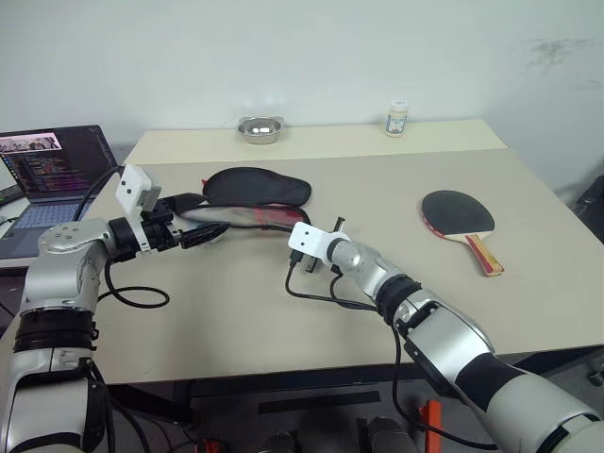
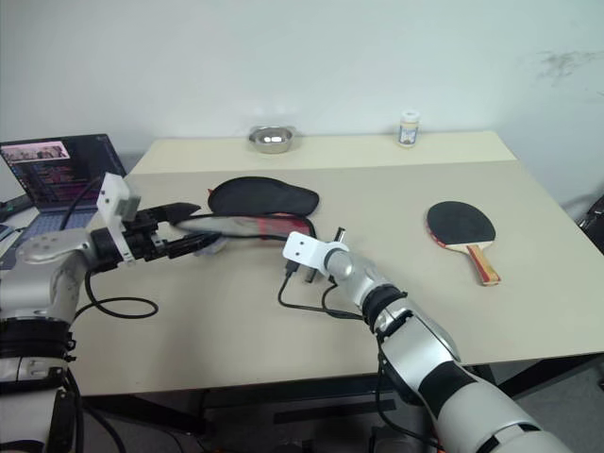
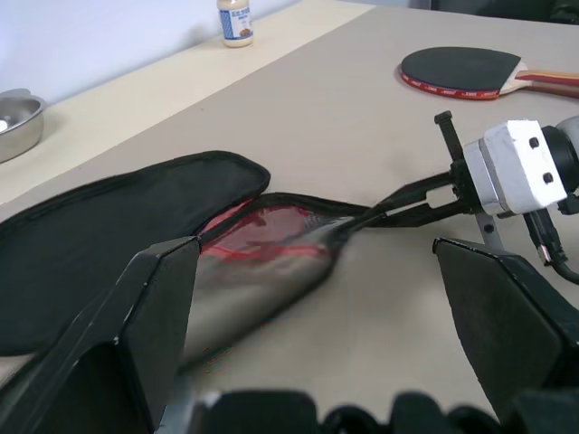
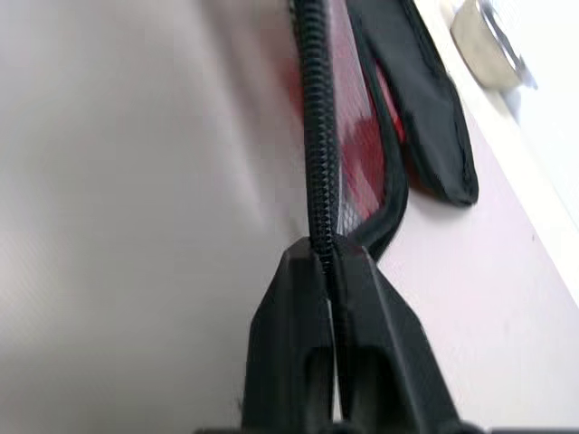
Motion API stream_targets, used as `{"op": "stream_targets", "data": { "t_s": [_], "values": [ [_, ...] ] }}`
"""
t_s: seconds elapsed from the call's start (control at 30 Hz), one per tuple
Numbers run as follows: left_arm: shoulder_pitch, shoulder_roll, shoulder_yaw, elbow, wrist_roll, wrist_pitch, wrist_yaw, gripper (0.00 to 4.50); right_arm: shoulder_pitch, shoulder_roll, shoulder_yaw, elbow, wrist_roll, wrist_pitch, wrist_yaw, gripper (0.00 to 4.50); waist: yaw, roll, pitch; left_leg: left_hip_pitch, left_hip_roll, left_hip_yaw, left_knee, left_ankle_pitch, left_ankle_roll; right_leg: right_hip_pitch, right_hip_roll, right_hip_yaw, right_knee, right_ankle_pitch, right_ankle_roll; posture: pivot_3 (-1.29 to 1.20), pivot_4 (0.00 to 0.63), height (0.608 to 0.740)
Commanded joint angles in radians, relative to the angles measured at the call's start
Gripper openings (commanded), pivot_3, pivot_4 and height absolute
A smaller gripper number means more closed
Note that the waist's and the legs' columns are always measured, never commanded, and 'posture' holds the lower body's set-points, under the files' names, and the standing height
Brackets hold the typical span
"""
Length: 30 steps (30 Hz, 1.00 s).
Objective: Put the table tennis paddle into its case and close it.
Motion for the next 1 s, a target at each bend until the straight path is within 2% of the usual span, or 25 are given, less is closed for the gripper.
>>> {"op": "stream_targets", "data": {
  "t_s": [0.03, 0.23, 0.57, 1.0],
  "values": [
    [-0.029, 0.006, 0.027, -0.013, 0.004, -0.015, 0.0, 4.5, -0.024, 0.004, -0.005, -0.02, -0.011, -0.028, -0.013, 0.03, 0.0, 0.0, 0.0, 0.0, 0.0, 0.0, 0.0, 0.0, 0.0, 0.0, 0.0, 0.0, 0.0, 0.0, 0.0, 0.0, 0.15, 0.74],
    [-0.03, -0.012, 0.02, -0.02, 0.008, -0.017, 0.005, 4.5, -0.026, -0.036, -0.009, -0.029, -0.031, -0.037, -0.025, 0.03, 0.001, 0.0, 0.0, 0.0, 0.0, 0.0, 0.0, 0.0, 0.0, 0.0, 0.0, 0.0, 0.0, 0.0, 0.0, 0.0, 0.15, 0.74],
    [-0.039, -0.062, -0.006, -0.043, 0.014, -0.012, -0.01, 4.5, 0.033, -0.231, -0.022, -0.175, -0.034, -0.009, 0.035, 0.03, 0.003, 0.0, 0.0, 0.0, 0.0, 0.0, 0.0, 0.0, 0.0, 0.0, 0.0, 0.0, 0.0, 0.0, 0.0, 0.0, 0.15, 0.74],
    [-0.111, -0.138, -0.061, 0.009, 0.045, -0.043, -0.053, 4.5, 0.35, -0.554, -0.132, -0.773, -0.024, 0.232, 0.207, 0.03, 0.007, 0.0, 0.0, -0.001, 0.0, 0.001, 0.001, 0.0, 0.001, 0.0, 0.0, 0.0, -0.001, 0.0, 0.0, 0.0, 0.15, 0.74]
  ]
}}
